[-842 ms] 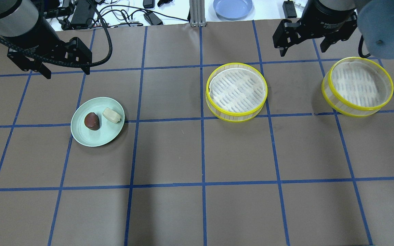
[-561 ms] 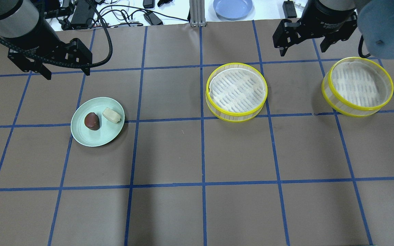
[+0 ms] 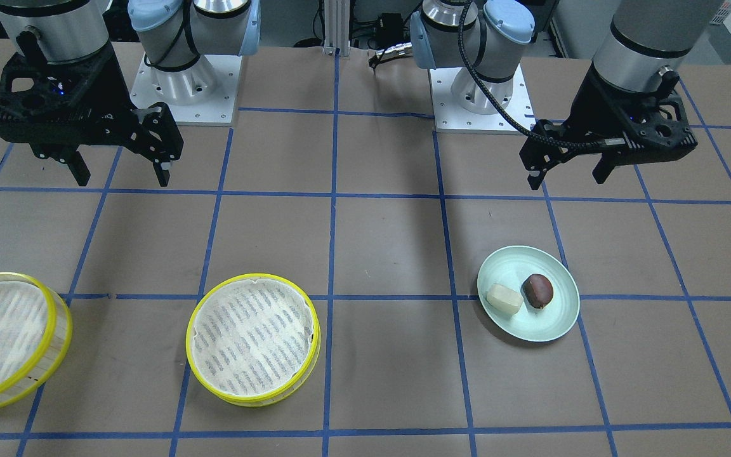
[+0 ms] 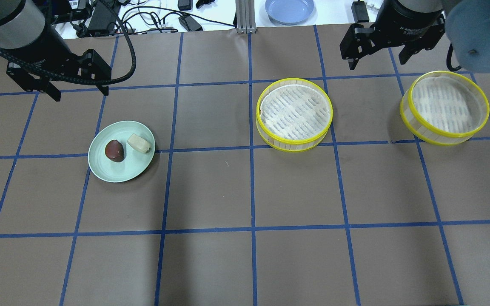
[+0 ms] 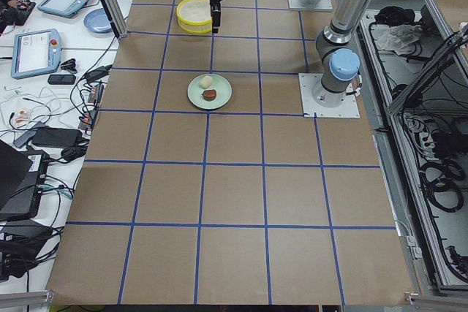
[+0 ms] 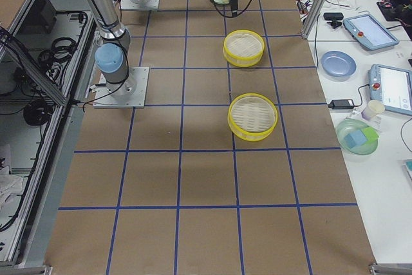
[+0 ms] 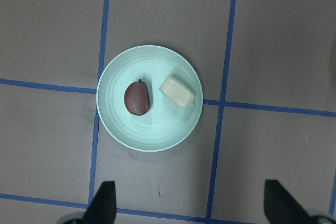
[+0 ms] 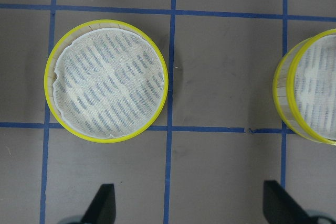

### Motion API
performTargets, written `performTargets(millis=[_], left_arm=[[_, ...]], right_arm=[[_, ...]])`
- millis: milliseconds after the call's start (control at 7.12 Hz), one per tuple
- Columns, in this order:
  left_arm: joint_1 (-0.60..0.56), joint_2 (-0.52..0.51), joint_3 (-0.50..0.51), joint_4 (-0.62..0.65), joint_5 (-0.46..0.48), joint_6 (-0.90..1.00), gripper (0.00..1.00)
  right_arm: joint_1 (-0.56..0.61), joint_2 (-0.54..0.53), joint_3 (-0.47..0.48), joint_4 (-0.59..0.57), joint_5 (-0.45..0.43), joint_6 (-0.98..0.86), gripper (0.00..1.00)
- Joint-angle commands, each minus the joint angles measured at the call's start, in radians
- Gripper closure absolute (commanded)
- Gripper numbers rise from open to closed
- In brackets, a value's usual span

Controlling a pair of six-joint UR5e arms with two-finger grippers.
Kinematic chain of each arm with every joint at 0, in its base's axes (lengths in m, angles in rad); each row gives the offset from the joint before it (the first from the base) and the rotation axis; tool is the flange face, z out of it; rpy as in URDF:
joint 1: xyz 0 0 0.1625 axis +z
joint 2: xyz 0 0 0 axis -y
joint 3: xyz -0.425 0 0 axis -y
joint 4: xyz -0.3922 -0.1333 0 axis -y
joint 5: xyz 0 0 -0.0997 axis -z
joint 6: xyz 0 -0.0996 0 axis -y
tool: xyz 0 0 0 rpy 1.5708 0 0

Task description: Stack buns with steamer

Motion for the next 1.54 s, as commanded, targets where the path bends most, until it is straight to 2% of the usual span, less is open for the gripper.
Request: performTargets(millis=[0, 140, 281, 421, 561, 702, 842, 982, 1404], left_arm=[[0.016, -0.074, -0.026, 0.036, -0.007, -0.014, 0.0], [0.017, -0.114, -0.067, 0.063, -0.009, -0.016, 0.0], [0.017, -0.166, -0.089, 0.136, -0.007, -0.016, 0.0], [0.017, -0.229, -0.101, 0.196, -0.006, -0.016, 0.0], [0.017, -0.304, -0.101, 0.251, -0.003, -0.016, 0.0], [0.017, -0.365, -0.101, 0.253, 0.0, -0.014, 0.0], [0.017, -0.412, -0.101, 0.255, 0.003, -0.014, 0.0], [0.021, -0.447, -0.1, 0.283, 0.003, -0.014, 0.0], [0.044, -0.51, -0.098, 0.296, -0.006, -0.095, 0.0]], right_arm=[[-0.148, 0.01, -0.002, -0.001, 0.026, -0.166, 0.0], [-0.278, 0.02, -0.007, -0.001, 0.098, -0.278, 0.0], [-0.381, 0.039, -0.027, -0.024, 0.1, -0.304, 0.0], [-0.43, 0.126, -0.03, -0.088, 0.053, -0.464, 0.0], [-0.487, 0.214, -0.03, -0.2, 0.013, -0.581, 0.0], [-0.562, 0.254, -0.03, -0.21, 0.051, -0.615, 0.0], [-0.599, 0.324, -0.033, -0.272, 0.074, -0.704, 0.0], [-0.622, 0.39, -0.033, -0.358, 0.076, -0.717, 0.0], [-0.624, 0.501, -0.033, -0.45, 0.067, -0.731, 0.0]])
